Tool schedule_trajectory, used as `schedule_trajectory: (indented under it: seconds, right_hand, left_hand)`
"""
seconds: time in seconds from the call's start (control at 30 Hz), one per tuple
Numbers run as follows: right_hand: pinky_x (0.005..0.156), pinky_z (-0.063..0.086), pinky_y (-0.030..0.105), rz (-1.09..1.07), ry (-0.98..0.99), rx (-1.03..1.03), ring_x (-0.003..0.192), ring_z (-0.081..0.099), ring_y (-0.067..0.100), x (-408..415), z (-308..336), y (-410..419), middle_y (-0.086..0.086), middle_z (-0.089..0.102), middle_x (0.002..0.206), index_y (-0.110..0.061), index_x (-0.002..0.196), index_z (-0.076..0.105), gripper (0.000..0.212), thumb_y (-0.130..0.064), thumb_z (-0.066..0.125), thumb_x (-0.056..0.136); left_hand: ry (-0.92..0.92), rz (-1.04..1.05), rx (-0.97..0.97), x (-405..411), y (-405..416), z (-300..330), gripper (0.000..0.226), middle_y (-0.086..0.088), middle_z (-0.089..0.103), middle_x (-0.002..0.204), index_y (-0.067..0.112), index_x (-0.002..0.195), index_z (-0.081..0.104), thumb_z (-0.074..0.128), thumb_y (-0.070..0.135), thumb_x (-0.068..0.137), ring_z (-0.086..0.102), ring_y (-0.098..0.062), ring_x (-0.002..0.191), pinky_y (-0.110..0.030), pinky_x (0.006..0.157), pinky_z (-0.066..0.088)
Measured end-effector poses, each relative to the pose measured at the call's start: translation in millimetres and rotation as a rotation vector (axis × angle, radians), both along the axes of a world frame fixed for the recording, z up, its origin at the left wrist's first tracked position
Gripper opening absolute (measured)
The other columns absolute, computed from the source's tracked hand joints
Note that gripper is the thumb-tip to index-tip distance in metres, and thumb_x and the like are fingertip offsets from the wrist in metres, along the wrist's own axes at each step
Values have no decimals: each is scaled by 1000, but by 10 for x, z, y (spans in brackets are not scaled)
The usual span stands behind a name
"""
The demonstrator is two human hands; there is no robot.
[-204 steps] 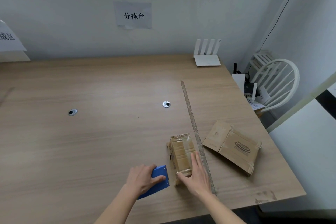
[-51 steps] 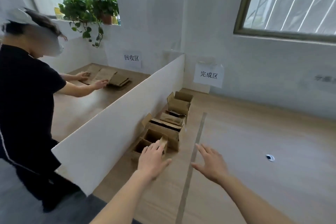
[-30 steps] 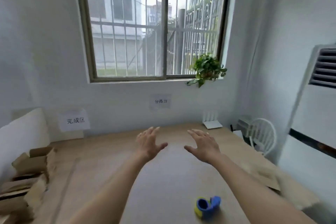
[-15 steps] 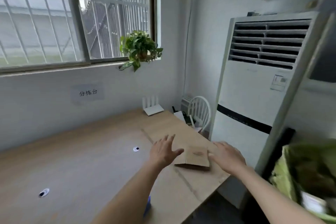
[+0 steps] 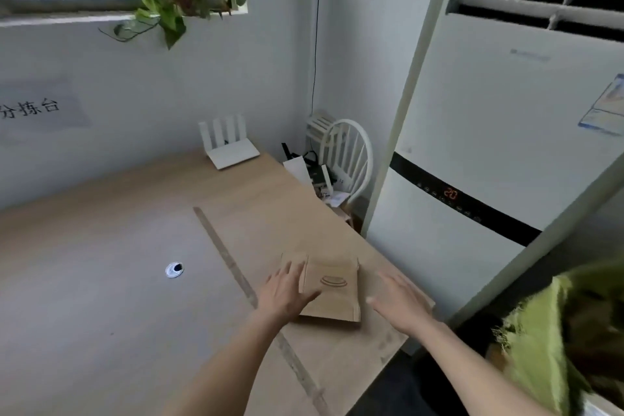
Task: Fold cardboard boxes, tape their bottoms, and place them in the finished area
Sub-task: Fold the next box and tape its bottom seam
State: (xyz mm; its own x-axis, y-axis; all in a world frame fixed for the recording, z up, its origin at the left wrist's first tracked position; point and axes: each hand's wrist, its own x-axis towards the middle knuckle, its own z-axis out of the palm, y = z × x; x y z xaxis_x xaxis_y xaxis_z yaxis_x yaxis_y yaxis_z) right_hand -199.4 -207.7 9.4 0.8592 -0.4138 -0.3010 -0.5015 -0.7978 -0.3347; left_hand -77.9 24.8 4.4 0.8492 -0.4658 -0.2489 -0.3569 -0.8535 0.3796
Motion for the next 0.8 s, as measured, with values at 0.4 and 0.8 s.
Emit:
schedule_trajectory:
  seconds: [0.4,0.8]
  right_hand:
    - [119,33,41,-18,139,291,152,24,18,914,-1355,-405,-7,15,168,-32,161,4,97,-61,62,89]
    - [117,30,36,-48,4,471,150,26,16,1401,-1890,-562,-4,22,165,-30,161,6,105,-50,75,84]
  left_hand:
    - [225,205,101,772,-388,-1340,96,-9,20,167,36,160,13,52,80,84,33,-31,148,-44,116,34]
    - [377,583,-98,844,-634,-1897,122,-11,40,142,48,156,11,73,84,58,45,-31,132,-41,106,46]
